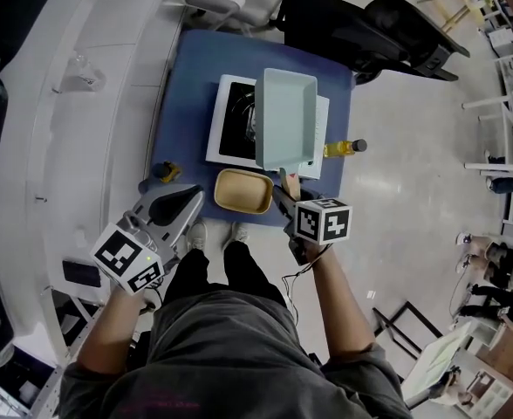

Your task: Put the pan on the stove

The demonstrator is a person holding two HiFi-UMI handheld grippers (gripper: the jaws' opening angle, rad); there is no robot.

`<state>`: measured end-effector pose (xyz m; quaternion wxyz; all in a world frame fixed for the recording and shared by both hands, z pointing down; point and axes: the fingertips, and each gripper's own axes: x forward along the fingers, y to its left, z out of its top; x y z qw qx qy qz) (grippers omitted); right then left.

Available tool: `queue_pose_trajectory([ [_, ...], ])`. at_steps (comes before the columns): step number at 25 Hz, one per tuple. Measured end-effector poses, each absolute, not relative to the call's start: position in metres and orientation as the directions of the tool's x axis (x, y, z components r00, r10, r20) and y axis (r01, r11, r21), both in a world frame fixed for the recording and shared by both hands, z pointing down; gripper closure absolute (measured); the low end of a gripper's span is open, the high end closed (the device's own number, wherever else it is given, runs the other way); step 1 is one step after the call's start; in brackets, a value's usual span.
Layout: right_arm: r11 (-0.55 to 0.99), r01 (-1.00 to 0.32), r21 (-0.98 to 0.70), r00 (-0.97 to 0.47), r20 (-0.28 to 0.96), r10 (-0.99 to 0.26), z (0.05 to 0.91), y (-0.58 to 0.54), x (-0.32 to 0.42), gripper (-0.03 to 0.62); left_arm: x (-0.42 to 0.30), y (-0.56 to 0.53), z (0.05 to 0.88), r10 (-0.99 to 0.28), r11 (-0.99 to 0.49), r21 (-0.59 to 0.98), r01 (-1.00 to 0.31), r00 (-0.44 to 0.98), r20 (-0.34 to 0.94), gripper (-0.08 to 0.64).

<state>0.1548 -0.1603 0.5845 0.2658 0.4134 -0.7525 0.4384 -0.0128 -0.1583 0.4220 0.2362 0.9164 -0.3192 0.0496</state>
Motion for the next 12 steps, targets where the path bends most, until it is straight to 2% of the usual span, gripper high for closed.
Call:
queue_pose_trajectory([
  [12, 0.21, -0.92, -0.33, -0.386, 0.856, -0.343, 0.633, -0.18, 0.146, 0.492, -0.029, -0.169, 0.437, -0.538, -0.685, 0.424, -0.592, 0.804, 0.252, 0.558],
])
